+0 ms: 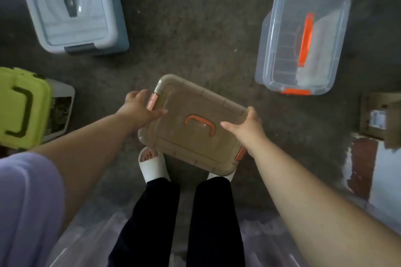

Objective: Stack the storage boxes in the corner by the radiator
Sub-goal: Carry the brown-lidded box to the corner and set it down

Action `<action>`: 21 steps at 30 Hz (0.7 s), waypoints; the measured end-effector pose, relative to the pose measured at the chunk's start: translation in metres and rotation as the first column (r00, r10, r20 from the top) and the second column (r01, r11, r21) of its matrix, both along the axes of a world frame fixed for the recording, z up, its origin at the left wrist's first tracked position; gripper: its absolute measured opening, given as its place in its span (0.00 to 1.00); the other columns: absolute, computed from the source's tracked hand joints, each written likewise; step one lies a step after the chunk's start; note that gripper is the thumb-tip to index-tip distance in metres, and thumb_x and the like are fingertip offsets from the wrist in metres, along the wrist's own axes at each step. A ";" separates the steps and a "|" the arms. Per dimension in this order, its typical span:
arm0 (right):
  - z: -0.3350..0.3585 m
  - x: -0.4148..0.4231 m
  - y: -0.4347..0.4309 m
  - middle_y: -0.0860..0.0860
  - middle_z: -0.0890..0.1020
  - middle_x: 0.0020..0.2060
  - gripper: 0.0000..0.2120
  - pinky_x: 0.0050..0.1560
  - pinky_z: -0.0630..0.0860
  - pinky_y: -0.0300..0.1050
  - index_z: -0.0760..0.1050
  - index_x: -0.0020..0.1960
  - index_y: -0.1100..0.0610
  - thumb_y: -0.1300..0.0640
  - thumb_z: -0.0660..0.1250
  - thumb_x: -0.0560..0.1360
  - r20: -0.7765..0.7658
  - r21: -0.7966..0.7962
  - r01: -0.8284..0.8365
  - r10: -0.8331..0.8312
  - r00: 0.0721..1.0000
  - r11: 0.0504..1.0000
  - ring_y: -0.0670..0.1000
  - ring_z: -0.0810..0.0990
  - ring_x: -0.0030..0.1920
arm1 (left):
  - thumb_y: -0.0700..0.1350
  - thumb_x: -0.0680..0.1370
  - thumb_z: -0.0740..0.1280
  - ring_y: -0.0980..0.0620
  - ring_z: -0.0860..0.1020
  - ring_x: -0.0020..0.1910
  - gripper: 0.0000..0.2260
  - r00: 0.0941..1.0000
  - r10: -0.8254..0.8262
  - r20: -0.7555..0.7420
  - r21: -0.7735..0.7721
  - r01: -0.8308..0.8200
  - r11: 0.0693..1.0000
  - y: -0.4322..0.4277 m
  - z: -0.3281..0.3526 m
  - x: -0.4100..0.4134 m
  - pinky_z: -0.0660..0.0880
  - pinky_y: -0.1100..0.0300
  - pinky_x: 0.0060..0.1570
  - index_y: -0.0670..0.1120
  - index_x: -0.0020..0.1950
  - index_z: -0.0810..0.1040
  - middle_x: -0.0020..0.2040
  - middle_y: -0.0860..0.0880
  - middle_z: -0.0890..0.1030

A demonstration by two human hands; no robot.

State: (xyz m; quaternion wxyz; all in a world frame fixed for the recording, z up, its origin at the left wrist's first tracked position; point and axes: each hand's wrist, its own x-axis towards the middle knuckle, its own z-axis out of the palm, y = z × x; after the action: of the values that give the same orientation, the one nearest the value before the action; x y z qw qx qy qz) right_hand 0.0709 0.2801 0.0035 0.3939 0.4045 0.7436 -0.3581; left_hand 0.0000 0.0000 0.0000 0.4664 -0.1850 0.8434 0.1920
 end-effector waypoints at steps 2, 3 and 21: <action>-0.020 0.005 0.002 0.55 0.52 0.78 0.54 0.71 0.65 0.55 0.46 0.79 0.50 0.42 0.77 0.66 -0.005 0.091 -0.020 0.021 1.000 0.996 0.58 0.58 0.77 | 0.65 0.66 0.71 0.41 0.64 0.72 0.46 1.000 0.002 0.001 -0.019 -0.001 1.000 0.001 -0.020 0.001 0.67 0.49 0.65 0.53 0.78 0.53 0.77 0.46 0.53; -0.031 0.010 0.004 0.54 0.51 0.79 0.55 0.71 0.64 0.57 0.45 0.79 0.49 0.41 0.77 0.65 0.028 0.132 -0.031 0.027 0.999 0.991 0.58 0.57 0.77 | 0.66 0.66 0.70 0.40 0.65 0.71 0.46 1.000 0.010 0.023 -0.027 -0.009 1.000 0.001 -0.031 0.003 0.68 0.47 0.64 0.54 0.77 0.53 0.77 0.46 0.54; -0.086 0.035 0.018 0.58 0.56 0.76 0.64 0.65 0.70 0.57 0.40 0.79 0.46 0.37 0.79 0.57 -0.041 0.198 0.250 -0.247 0.968 0.948 0.61 0.65 0.73 | 0.67 0.61 0.72 0.38 0.68 0.68 0.47 0.949 0.316 0.008 -0.053 -0.315 0.948 0.000 -0.080 0.015 0.69 0.36 0.63 0.60 0.74 0.51 0.72 0.45 0.65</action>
State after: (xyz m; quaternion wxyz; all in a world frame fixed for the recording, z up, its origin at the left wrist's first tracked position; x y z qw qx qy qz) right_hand 0.1057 0.2984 -0.0824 0.2970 0.5301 0.7221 -0.3307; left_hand 0.0153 -0.0002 -0.0797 0.4317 -0.3309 0.8038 0.2410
